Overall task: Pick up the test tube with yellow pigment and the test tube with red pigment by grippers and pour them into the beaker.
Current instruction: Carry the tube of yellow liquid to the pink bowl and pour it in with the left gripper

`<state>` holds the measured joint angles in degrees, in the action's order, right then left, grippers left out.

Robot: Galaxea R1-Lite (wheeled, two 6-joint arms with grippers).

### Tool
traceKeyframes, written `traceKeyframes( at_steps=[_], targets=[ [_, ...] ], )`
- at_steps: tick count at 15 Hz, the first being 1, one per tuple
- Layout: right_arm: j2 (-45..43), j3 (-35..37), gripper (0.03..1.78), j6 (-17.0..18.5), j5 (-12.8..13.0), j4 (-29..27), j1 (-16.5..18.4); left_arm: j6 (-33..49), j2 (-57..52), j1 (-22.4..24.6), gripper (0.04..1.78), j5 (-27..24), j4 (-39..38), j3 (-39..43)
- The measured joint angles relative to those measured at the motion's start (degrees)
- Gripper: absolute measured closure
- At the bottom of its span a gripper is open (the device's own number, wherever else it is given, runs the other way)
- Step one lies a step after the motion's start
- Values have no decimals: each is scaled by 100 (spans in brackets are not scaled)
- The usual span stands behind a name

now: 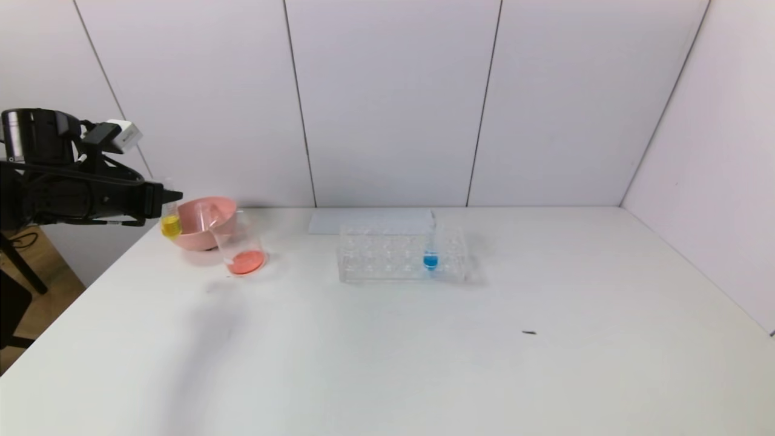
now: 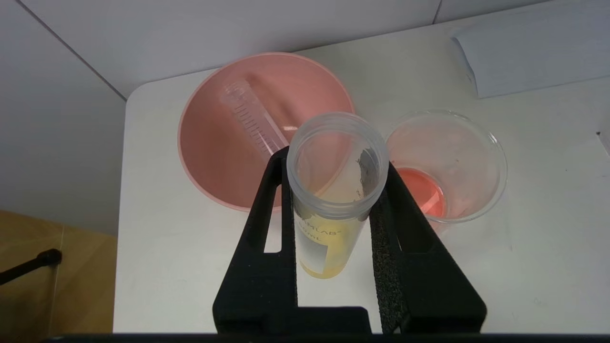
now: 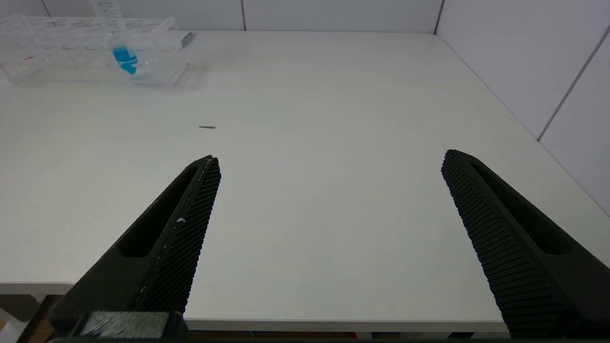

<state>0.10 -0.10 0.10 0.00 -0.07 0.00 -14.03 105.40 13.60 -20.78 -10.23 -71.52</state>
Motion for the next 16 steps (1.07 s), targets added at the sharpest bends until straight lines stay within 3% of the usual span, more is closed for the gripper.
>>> traceKeyframes(
  at_steps=[5, 11, 16],
  targets=[
    [0, 0, 11, 0, 0, -2, 0, -475, 102, 61, 136, -464, 666, -354],
    [0, 0, 11, -2, 0, -2, 0, -1008, 173, 163, 136, -510, 1185, -675],
    [0, 0, 11, 0, 0, -2, 0, -1552, 256, 423, 136, -1141, 1865, -1042]
  ],
)
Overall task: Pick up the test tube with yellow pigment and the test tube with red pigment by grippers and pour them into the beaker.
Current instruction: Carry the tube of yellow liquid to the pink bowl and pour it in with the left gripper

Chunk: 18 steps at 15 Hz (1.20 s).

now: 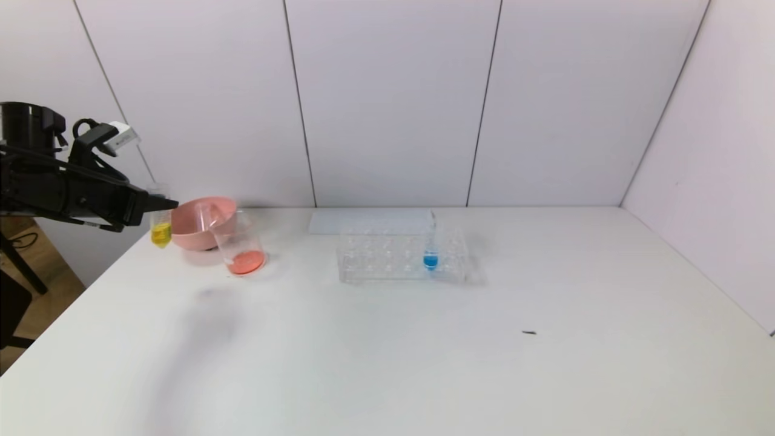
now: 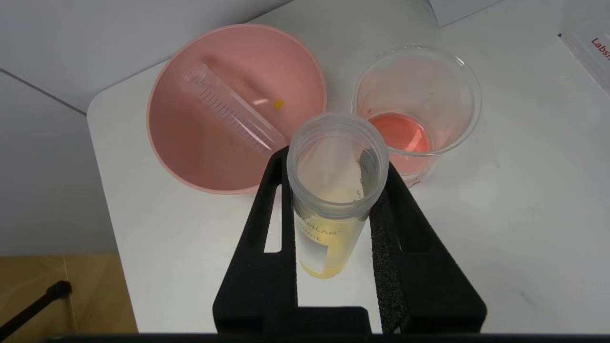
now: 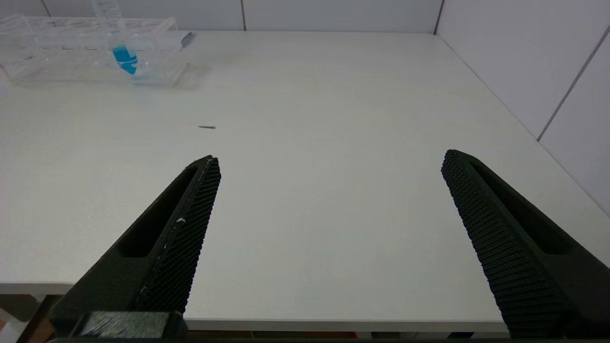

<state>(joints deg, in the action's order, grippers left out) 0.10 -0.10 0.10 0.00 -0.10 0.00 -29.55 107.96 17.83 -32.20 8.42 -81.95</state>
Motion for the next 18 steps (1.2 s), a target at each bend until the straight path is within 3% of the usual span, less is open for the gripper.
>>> traceKeyframes(
  at_steps=[7, 12, 18],
  targets=[
    [1, 0, 11, -2, 2, 0, 0, -547, 152, 29, 136, -13, 948, -573],
    [0, 0, 11, 0, 0, 2, 0, -796, 227, -1, 136, -16, 1023, -777],
    [0, 0, 11, 0, 0, 0, 0, -1341, 375, -41, 136, -18, 1796, -1232]
  ],
)
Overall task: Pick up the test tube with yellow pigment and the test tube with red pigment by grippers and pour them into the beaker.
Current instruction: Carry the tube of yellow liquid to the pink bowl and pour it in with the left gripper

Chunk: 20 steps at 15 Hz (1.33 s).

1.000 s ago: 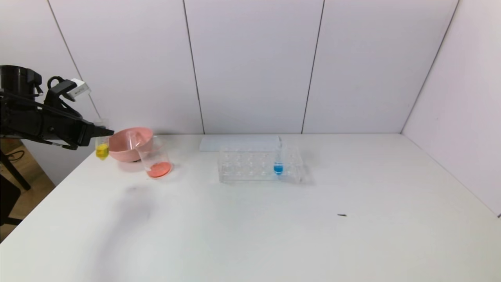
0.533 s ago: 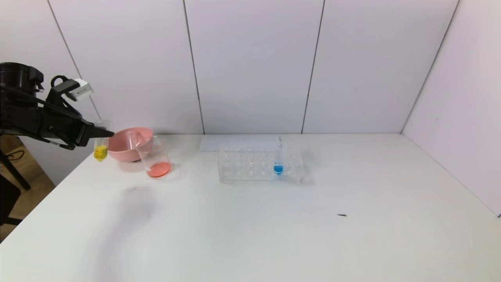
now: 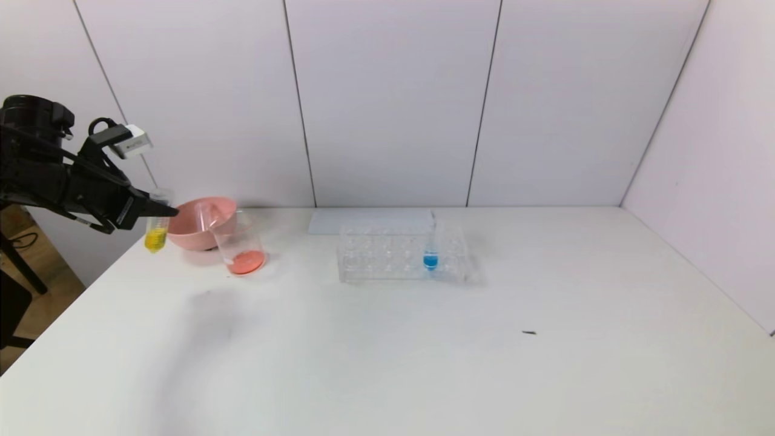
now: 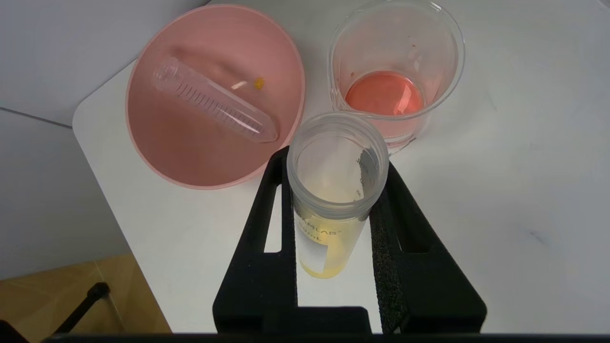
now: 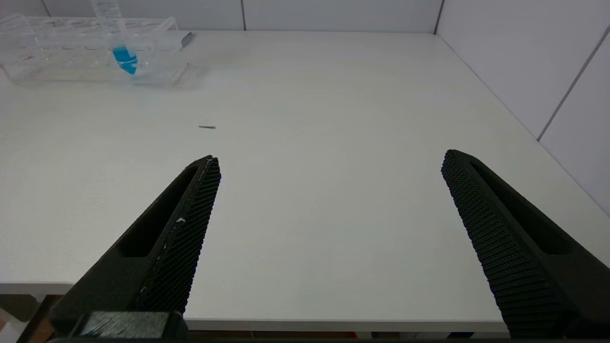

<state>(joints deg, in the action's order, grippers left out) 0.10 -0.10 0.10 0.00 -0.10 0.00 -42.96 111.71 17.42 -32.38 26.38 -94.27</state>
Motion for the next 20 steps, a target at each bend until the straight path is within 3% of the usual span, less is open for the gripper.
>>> traceKeyframes(
  at_steps=[5, 20],
  targets=[
    [0, 0, 11, 0, 0, 0, 0, -266, 124, -30, 136, -354, 162, -189],
    [0, 0, 11, 0, 0, 0, 0, -1062, 408, -11, 136, -304, 1198, -918]
  ],
)
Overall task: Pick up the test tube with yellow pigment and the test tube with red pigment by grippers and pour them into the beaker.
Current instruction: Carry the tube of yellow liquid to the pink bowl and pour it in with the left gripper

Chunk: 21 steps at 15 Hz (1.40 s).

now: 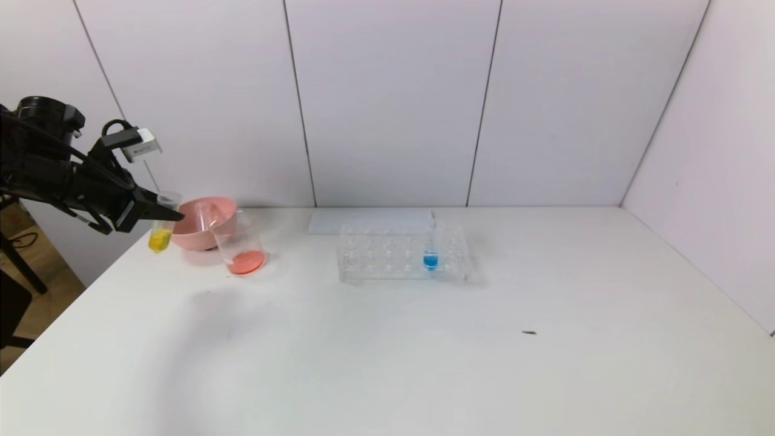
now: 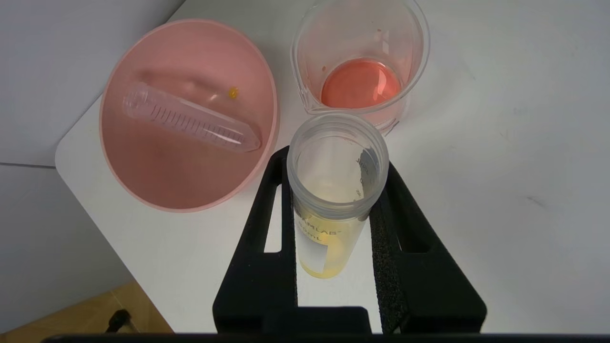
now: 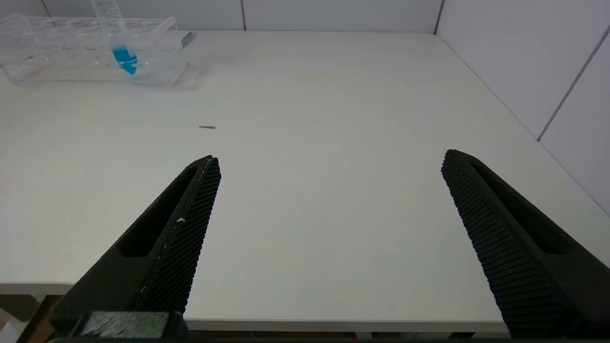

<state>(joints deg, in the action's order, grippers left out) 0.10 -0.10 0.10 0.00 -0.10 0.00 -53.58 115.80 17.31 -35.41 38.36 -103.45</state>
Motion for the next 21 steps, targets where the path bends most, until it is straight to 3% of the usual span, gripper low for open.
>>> traceKeyframes(
  at_steps=[7, 21],
  targets=[
    [0, 0, 11, 0, 0, 0, 0, -364, 256, 63, 136, 245, 785, -790],
    [0, 0, 11, 0, 0, 0, 0, -555, 413, -59, 136, 553, 755, -1036]
  ],
)
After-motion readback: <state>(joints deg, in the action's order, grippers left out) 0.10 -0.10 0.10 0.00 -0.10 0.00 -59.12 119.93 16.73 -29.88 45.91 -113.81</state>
